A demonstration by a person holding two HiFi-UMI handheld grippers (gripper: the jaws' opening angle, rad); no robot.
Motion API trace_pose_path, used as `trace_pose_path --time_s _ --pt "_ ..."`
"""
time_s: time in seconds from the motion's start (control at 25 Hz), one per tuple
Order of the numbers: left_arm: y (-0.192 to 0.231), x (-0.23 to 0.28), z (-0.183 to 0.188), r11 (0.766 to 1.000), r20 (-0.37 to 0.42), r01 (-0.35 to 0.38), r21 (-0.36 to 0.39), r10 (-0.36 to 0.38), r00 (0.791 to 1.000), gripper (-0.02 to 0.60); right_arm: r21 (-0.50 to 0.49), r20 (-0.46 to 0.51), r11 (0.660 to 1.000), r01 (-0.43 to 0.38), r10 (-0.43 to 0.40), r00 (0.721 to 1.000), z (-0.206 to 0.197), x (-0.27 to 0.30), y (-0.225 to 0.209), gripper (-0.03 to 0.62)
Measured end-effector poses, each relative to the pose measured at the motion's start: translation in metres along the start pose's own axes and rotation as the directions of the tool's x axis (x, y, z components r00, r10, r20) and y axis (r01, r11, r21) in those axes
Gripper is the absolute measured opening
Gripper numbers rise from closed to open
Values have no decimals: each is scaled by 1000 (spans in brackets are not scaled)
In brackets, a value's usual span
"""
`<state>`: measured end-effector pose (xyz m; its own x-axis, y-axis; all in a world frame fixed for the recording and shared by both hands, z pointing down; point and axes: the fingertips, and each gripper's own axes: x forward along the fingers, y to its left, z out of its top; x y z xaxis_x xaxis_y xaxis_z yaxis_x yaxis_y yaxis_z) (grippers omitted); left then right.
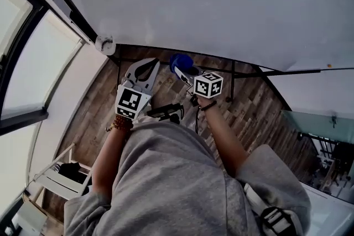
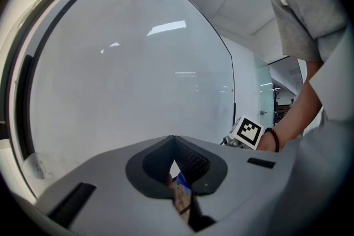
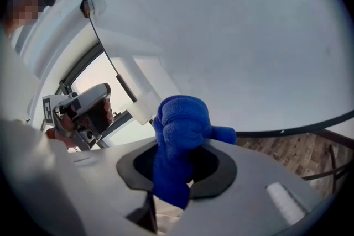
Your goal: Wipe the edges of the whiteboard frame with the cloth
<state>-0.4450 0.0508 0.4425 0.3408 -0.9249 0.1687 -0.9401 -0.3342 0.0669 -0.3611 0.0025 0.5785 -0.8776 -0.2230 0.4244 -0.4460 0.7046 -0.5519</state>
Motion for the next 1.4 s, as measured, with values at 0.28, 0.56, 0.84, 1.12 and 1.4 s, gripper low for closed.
trace_pose_path --time_s 0.28,0.56,0.84,1.12,1.4 --pt "-62 27 38 996 60 50 77 -55 997 6 -115 260 981 156 -121 958 59 -103 9 120" --pt "-127 35 81 990 133 39 139 -57 989 6 -177 457 926 334 -223 861 90 -204 33 120" --pt "-189 31 108 983 166 22 181 -52 985 6 -258 598 829 496 -265 756 108 -292 67 120" --pt "-258 22 114 972 166 76 221 -114 980 6 -259 680 737 624 -320 660 95 -364 83 121" --pt "-299 17 107 976 180 16 218 -56 982 6 -259 713 650 714 -370 595 67 -410 95 121"
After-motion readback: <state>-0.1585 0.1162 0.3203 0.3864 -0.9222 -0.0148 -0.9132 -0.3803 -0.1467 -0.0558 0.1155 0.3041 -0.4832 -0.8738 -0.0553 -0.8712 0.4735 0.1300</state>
